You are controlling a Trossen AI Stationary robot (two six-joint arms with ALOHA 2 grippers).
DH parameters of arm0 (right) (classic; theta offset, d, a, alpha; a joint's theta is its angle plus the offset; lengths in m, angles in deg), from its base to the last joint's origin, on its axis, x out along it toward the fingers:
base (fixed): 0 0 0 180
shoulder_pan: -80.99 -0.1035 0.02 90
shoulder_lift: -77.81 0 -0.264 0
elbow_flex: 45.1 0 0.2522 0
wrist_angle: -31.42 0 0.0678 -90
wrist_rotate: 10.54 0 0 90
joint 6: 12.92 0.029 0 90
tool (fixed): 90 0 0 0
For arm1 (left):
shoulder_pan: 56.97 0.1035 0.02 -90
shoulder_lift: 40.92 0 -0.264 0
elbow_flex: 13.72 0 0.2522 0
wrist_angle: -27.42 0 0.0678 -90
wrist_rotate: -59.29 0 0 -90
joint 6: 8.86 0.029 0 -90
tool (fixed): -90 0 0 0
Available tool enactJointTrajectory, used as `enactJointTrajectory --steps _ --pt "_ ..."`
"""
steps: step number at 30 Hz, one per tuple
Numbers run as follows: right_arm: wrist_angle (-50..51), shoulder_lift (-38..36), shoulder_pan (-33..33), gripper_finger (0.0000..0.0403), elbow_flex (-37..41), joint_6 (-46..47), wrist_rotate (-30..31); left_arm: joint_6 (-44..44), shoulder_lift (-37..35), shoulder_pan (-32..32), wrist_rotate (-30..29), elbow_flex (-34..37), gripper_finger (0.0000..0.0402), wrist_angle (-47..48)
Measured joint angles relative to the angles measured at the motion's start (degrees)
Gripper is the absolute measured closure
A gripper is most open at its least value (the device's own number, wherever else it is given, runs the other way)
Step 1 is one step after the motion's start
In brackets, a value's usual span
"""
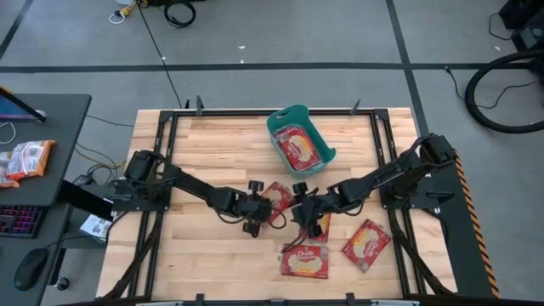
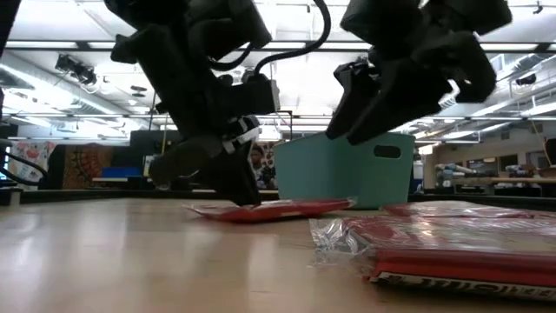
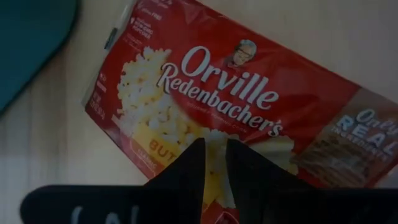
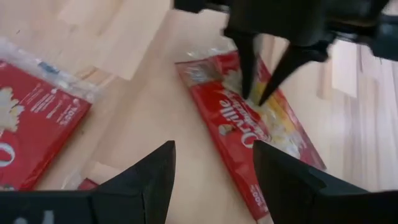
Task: Sort popcorn bags into baskets
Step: Put the red popcorn bag into the green bin
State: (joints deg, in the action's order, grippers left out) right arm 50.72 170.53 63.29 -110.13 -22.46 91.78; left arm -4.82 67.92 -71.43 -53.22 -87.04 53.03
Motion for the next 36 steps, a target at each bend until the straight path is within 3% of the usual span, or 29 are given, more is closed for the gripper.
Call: enactJointTrajectory --steps 6,12,24,31,36 --pt "-12.05 -0.02 -1.53 0.0185 4.52 -3.11 1.15 1.72 -4.76 -0.46 2.86 0.05 0.0331 0.32" --pt "-15.19 2.26 -1.68 0.0186 4.81 -0.85 3.09 1.17 -6.54 -0.53 9.83 0.06 0.0331 4.44" --pt "-16.01 15.99 -1.22 0.0186 -2.78 -7.66 7.9 -3.09 -3.17 0.44 9.66 -0.01 0.0331 6.37" --pt "-14.93 17.53 -0.28 0.0186 -3.05 -13.23 11.05 -2.91 -0.72 0.42 8.95 -0.29 0.0331 6.68" --pt "-15.73 18.58 1.81 0.02 -3.04 -14.5 8.59 -2.95 -0.62 0.42 9.13 -0.23 0.0331 6.05"
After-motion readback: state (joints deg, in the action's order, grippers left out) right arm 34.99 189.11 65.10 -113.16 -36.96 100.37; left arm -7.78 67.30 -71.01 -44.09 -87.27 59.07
